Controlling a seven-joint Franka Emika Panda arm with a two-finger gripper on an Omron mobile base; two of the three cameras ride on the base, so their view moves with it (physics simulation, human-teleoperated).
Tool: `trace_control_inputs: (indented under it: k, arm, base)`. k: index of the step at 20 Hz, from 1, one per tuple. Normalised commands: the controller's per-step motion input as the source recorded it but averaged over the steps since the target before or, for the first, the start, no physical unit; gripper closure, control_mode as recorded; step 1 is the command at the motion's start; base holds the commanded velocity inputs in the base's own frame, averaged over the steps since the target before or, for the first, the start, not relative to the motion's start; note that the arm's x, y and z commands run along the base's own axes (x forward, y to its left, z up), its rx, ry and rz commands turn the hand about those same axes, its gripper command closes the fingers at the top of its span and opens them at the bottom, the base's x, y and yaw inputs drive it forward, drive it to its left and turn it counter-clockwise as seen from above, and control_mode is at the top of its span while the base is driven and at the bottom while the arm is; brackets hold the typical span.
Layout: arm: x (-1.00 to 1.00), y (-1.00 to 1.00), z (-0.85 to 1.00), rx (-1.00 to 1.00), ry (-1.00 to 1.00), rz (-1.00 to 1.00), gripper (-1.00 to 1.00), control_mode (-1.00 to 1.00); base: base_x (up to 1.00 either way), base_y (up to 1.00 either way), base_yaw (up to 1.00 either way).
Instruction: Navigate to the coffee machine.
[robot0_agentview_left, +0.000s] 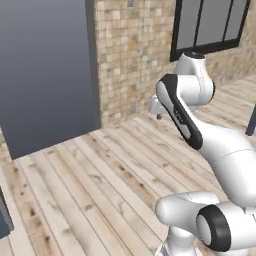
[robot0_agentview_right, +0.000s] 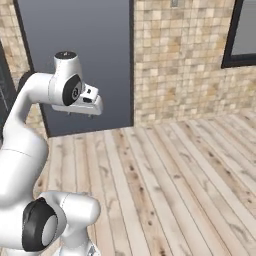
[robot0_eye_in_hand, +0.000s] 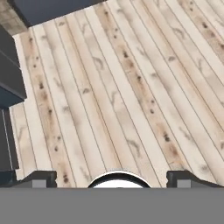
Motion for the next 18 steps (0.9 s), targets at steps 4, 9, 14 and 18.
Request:
trace_control_inputs:
  k: [4, 9, 14, 18]
  arm:
    - [0.00, 0.00, 0.00, 0.00, 0.00, 0.00, -1.00, 1.00]
    - [0.00, 0.00, 0.00, 0.00, 0.00, 0.00, -1.00, 1.00]
    - [0.00, 0.00, 0.00, 0.00, 0.00, 0.00, -1.00, 1.00]
    - [0.00, 0.00, 0.00, 0.00, 0.00, 0.00, -1.00, 1.00]
  base:
    - [0.04, 0.00, -0.67]
    - [0.28, 0.04, -0.65]
    - [0.46, 0.19, -0.56]
    - [0.53, 0.38, -0.45]
